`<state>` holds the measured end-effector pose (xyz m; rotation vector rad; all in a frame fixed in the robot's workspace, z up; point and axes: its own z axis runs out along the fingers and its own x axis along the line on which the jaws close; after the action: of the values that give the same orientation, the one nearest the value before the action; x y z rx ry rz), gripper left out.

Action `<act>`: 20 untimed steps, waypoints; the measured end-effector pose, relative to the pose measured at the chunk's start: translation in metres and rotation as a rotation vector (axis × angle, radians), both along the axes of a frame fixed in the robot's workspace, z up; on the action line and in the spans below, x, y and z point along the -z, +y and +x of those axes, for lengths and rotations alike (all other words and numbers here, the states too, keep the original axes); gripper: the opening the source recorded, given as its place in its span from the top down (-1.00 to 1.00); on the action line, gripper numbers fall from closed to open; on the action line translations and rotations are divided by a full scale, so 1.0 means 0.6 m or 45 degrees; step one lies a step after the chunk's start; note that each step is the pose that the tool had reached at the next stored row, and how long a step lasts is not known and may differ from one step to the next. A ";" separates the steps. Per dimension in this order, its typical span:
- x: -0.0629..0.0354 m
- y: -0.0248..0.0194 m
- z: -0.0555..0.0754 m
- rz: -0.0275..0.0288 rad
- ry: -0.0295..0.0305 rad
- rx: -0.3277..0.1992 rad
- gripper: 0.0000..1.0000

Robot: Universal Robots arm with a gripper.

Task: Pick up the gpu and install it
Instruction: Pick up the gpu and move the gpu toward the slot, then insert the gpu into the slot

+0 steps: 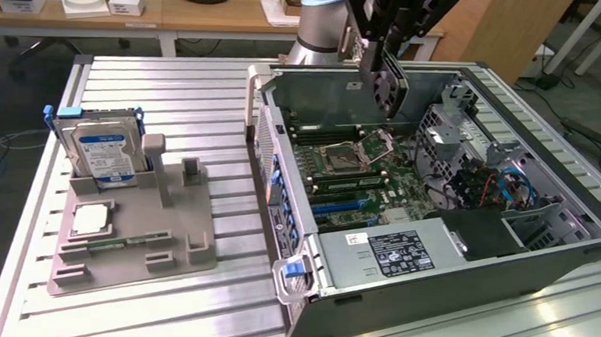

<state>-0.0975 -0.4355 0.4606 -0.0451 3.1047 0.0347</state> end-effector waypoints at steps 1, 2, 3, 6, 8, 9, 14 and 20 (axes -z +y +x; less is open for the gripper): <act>0.000 0.0000 0.003 0.0000 0.0000 0.000 0.48; 0.000 0.0000 0.005 0.0000 0.0000 0.000 0.48; 0.000 0.0000 0.007 0.0000 0.0000 0.000 0.48; 0.001 0.0000 0.012 0.0002 -0.0001 0.000 0.48; 0.002 0.0000 0.014 0.0000 0.0000 0.000 0.48; 0.003 0.0000 0.014 0.0001 0.0000 0.000 0.48; 0.004 0.0000 0.018 -0.0001 0.0000 0.000 0.48; 0.006 -0.0004 0.021 0.0000 0.0000 0.000 0.48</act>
<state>-0.0849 -0.4357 0.4573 -0.0453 3.1047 0.0346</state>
